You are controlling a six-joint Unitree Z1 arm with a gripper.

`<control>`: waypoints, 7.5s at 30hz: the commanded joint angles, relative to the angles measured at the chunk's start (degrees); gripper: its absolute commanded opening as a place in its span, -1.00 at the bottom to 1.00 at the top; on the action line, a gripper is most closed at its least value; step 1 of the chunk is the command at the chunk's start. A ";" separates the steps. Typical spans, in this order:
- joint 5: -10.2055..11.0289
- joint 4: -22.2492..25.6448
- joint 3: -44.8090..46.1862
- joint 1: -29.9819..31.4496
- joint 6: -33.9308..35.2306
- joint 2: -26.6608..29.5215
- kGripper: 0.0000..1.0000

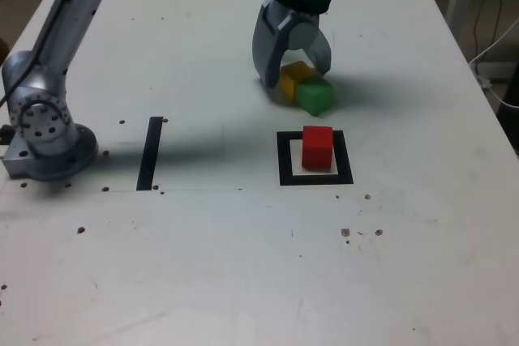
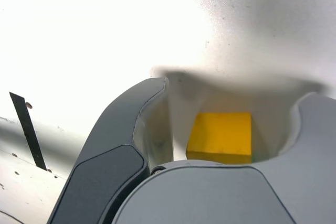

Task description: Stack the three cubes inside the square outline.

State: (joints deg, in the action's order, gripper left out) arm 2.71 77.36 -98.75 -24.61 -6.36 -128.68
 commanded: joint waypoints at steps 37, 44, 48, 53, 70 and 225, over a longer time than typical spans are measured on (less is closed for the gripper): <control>0.60 2.18 -0.39 2.33 0.24 6.88 -0.49; 0.63 5.81 -3.10 6.87 0.53 9.37 -0.49; 0.44 7.47 -3.76 10.13 0.96 10.23 -0.49; -0.26 8.41 -3.33 14.13 1.62 11.13 -0.49; -2.33 7.92 -2.33 23.53 3.57 10.39 -0.48; -3.67 7.12 -8.09 5.87 4.34 -2.71 -0.38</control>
State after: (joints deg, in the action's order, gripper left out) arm -1.37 84.20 -106.97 -18.81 -1.68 -132.42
